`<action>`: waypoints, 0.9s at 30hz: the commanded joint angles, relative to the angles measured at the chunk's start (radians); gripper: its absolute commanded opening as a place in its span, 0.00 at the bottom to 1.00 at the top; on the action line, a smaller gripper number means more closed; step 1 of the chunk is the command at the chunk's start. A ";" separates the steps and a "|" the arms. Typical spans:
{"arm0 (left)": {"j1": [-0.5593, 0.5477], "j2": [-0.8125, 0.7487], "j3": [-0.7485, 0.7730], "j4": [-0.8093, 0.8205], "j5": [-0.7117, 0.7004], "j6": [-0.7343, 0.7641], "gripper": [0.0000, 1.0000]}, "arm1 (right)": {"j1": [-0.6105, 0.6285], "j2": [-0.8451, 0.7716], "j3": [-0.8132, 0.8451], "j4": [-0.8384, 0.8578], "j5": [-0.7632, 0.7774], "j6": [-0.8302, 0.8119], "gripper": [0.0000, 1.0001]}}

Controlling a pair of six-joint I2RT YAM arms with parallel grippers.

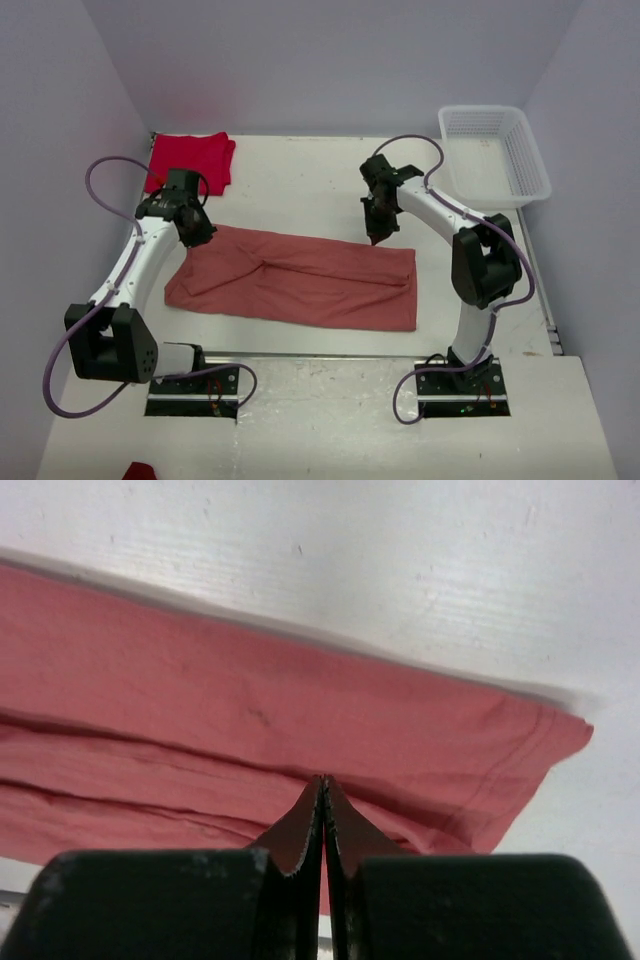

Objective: Fold and stack the t-shirts
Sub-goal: Fold the other side of the tshirt into a rectangle

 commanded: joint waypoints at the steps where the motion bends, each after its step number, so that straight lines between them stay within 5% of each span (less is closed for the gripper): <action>1: -0.006 0.039 0.001 0.062 0.009 0.040 0.00 | -0.011 0.055 0.095 0.004 -0.023 -0.043 0.00; 27: -0.055 0.231 -0.044 0.125 -0.024 0.044 0.00 | -0.006 0.006 -0.193 0.164 -0.111 -0.022 0.00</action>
